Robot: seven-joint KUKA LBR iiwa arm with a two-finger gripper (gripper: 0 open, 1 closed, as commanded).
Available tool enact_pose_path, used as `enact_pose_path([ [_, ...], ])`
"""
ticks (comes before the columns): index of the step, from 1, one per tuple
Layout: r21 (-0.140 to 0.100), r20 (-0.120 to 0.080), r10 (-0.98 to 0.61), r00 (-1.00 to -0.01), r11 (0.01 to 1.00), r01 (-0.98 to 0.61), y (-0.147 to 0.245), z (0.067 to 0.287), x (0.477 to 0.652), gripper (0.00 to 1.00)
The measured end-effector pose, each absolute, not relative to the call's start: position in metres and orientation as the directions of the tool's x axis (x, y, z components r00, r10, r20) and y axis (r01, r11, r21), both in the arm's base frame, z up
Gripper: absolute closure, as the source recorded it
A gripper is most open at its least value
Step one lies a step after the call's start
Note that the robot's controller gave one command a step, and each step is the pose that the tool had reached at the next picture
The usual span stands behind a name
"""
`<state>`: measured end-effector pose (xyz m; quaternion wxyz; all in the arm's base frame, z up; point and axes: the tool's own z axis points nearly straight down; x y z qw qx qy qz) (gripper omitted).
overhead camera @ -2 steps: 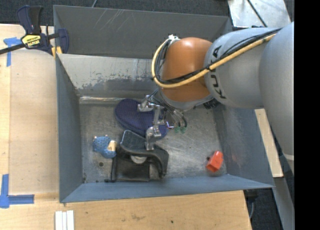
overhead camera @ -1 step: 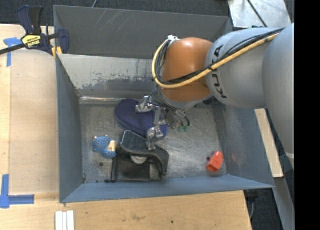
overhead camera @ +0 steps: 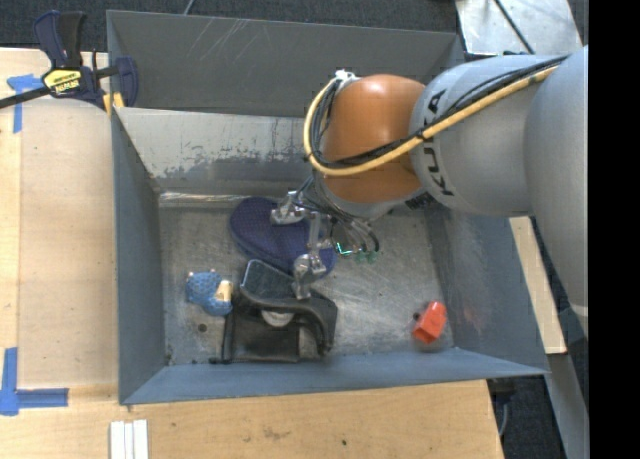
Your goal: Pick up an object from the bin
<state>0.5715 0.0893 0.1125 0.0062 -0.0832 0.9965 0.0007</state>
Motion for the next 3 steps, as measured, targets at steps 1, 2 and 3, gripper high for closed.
enact_pose_path([
  [1,-0.005,-0.011,-0.324,-0.946,0.946,-0.324,0.0746,0.0998,0.5782,0.00],
  [2,-0.004,-0.011,-0.324,-0.946,0.946,-0.324,0.0741,0.0995,0.5783,0.00],
  [3,-0.004,-0.011,-0.323,-0.946,0.946,-0.323,0.0740,0.0995,0.5783,0.00],
])
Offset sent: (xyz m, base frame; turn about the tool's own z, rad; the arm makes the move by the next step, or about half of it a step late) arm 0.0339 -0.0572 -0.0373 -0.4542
